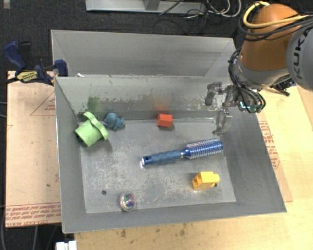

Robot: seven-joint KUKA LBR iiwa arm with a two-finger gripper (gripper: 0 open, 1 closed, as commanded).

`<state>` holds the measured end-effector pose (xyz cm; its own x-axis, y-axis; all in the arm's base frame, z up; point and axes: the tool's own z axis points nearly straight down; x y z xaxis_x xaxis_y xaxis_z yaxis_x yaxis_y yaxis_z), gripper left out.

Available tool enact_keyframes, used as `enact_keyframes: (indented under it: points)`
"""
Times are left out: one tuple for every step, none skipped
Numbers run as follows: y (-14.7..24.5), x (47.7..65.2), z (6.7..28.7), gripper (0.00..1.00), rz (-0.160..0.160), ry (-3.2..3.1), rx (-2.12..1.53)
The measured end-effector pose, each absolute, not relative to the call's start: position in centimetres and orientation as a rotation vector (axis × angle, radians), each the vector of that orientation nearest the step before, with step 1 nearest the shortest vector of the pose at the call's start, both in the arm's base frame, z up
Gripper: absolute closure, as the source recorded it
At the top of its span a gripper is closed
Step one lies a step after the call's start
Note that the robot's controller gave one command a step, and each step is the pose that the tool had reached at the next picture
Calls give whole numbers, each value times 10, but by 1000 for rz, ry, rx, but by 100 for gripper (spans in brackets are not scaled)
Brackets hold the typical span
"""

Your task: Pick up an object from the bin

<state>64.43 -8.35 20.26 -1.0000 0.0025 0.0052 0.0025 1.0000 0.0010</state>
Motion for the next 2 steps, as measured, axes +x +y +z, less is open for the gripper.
enact_keyframes:
  points:
    - [-71,610,66,0,-4,-3116,361]
    - [-73,599,101,0,0,-3069,687]
